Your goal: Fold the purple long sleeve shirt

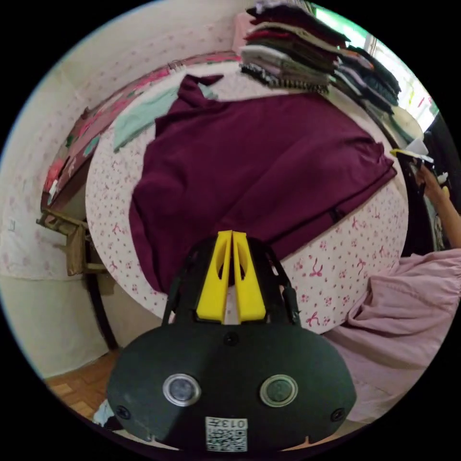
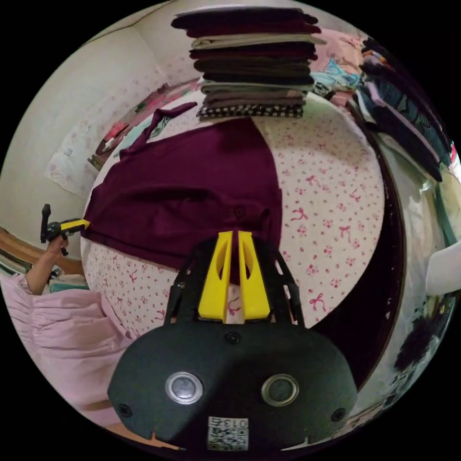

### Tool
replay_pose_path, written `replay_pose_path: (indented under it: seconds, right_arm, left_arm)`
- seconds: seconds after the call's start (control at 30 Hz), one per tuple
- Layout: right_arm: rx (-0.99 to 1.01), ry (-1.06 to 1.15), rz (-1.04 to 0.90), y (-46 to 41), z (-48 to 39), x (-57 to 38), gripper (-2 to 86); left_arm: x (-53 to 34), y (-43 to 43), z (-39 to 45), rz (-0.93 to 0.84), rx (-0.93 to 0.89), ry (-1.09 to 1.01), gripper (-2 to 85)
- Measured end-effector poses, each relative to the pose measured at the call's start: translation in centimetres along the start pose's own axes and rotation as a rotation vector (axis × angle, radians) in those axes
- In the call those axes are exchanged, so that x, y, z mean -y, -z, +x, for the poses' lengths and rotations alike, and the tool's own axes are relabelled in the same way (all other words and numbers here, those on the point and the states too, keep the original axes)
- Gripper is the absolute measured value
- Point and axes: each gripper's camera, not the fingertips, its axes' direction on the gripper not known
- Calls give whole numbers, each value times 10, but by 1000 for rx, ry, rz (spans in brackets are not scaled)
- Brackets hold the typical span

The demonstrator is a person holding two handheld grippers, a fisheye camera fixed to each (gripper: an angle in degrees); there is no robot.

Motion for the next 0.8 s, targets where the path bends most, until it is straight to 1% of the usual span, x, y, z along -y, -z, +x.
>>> replay_pose_path:
  seconds: [0.07,0.13,0.2,0.27,0.37,0.4,0.47,0.5,0.57,0.6,0.63,0.67,0.73,0.8]
  right_arm:
    - [12,60,26,10,-12,9,46]
    - [53,147,17,10,-35,27,67]
    - [45,200,-2,3,-55,39,75]
    - [46,231,-62,-9,-74,49,80]
    - [-5,247,-154,-28,-94,50,80]
    - [-40,250,-178,-35,-99,47,75]
    - [-41,242,-164,-40,-103,42,67]
    - [-34,231,-166,-38,-106,42,57]
    - [-8,237,-191,-33,-112,43,40]
    - [-15,234,-192,-26,-116,43,32]
    - [-19,234,-178,-20,-119,42,30]
    - [-22,230,-133,-7,-124,39,25]
    - [-9,205,-92,7,-129,32,22]
    - [27,194,-152,-5,-135,23,21]
  left_arm:
    - [22,17,1,114,-7,-41,3]
    - [51,15,10,120,-44,-110,8]
    - [81,3,22,116,-95,-168,19]
    - [116,-20,41,72,-187,-252,47]
    - [145,-47,63,0,-252,-319,69]
    - [149,-51,67,-14,-265,-333,68]
    - [158,-69,83,-101,-301,-416,47]
    - [158,-70,86,-104,-310,-448,41]
    - [157,-65,91,-98,-258,-499,20]
    - [156,-62,90,-79,-234,-492,17]
    - [152,-51,86,-5,-206,-472,13]
    - [147,-43,78,54,-221,-419,10]
    - [139,-46,64,85,-262,-315,7]
    - [132,-63,57,45,-307,-250,5]
